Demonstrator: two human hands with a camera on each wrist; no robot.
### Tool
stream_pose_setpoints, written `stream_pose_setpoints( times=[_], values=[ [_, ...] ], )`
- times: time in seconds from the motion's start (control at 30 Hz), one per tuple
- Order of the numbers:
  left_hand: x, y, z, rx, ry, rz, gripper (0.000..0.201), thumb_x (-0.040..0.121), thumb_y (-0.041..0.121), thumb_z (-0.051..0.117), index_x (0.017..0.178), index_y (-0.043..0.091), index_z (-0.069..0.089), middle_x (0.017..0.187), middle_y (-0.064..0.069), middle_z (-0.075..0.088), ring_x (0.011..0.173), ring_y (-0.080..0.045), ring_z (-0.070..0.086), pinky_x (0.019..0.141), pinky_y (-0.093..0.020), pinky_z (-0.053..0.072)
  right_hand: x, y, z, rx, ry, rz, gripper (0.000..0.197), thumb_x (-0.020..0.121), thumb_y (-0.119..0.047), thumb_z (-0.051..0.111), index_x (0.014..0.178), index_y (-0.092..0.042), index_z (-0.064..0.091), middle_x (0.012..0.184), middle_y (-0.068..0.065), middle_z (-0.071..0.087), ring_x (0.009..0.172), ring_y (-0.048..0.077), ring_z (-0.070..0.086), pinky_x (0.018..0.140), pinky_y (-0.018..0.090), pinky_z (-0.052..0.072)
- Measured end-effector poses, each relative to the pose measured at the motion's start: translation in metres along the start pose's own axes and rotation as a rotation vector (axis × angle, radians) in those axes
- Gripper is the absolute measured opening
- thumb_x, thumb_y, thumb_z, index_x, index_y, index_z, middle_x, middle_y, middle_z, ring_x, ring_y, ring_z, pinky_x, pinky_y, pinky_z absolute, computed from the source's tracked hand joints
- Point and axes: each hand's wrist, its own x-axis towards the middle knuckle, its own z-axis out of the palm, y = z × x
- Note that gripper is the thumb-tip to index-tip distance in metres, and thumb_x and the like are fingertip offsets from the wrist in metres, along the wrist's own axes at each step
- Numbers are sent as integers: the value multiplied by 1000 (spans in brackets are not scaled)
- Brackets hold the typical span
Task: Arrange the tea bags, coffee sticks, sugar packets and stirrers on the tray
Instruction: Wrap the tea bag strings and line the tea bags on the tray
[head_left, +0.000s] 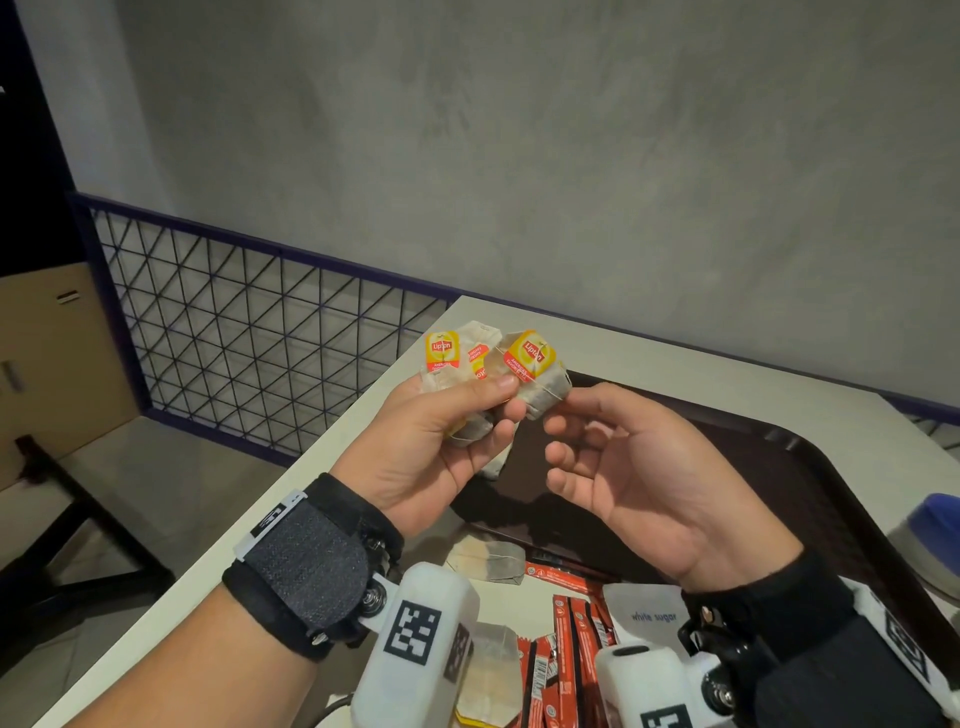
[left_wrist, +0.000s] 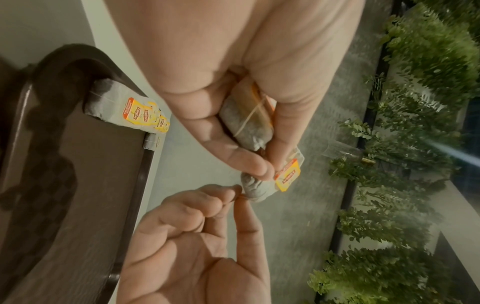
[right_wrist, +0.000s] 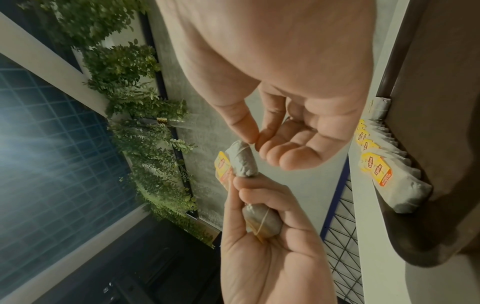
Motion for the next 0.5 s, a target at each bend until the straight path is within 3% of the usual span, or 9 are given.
stream_pose_setpoints(
  times=[0.27, 0.4, 0.5],
  values=[
    [-2, 2, 1, -7, -8, -68, 25, 72, 5, 71, 97, 3, 71, 78, -8, 71, 58, -9, 65, 50, -17, 54, 0, 3, 0, -9, -42, 7, 18, 98, -17, 60, 106, -4, 69, 75, 7, 65, 60, 14, 58, 57, 29, 54],
    [-3, 5, 0, -38, -2, -109, 14, 68, 3, 71, 80, 5, 77, 79, -10, 70, 55, -9, 63, 48, -16, 52, 0, 3, 1, -13, -75, 36, 16, 96, -17, 60, 101, -3, 69, 74, 7, 63, 60, 15, 56, 57, 29, 53],
    [-4, 6, 1, -58, -6, -124, 23, 67, 3, 71, 89, 6, 73, 84, -11, 69, 54, -8, 61, 46, -15, 51, -1, 3, 1, -17, -123, 87, 16, 95, -16, 59, 99, -4, 68, 74, 7, 63, 60, 15, 55, 57, 28, 51]
  ],
)
